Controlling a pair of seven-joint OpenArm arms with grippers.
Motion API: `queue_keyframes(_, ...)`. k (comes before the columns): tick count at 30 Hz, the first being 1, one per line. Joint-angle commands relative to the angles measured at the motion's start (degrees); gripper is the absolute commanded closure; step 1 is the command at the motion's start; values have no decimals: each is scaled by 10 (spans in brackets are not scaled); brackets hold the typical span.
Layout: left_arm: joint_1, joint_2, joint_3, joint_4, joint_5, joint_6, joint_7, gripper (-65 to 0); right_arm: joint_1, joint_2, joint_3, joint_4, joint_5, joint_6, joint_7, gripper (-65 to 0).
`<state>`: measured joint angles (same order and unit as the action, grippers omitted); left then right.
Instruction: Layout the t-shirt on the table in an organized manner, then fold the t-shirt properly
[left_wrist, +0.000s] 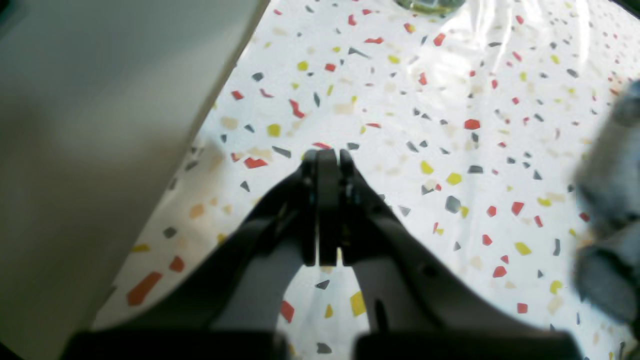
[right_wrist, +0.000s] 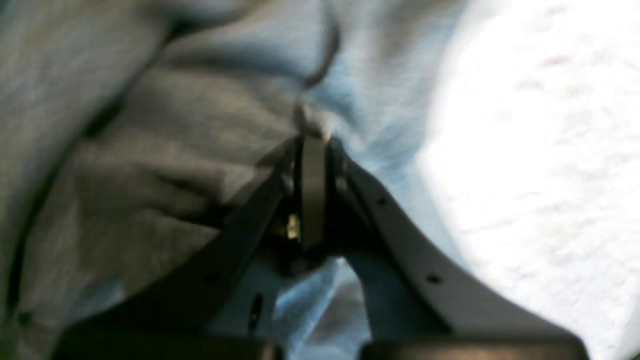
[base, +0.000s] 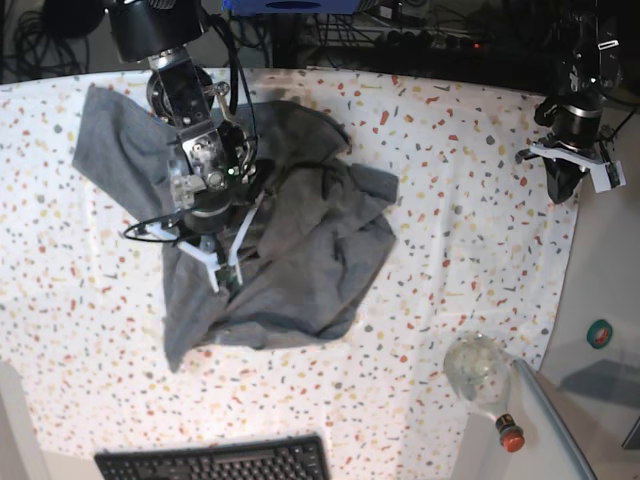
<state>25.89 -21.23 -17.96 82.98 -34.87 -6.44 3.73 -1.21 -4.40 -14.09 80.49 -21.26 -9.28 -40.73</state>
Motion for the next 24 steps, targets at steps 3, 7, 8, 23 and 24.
queue_keyframes(3, -13, -7, 6, 13, -2, -3, 29, 0, 34, 6, 4, 23, -9, -8, -60, 0)
queue_keyframes(7, -25, -7, 36, 11, -2, -3, 46, 0, 32, 26, 1, 47, -9, -7, -85, -144)
queue_keyframes(8, -26, -7, 41, 11, -2, -3, 46, 0, 25, 26, 0, 57, -9, -7, -86, -185)
queue_keyframes(23, -40, 5, 46, 8, -1, -3, 49, 0, -15, 26, 4, 111, -8, 47, -86, -149)
queue_keyframes(24, -40, 5, 45, 8, -1, -3, 49, 0, -14, 26, 5, 111, -8, 53, -88, -77)
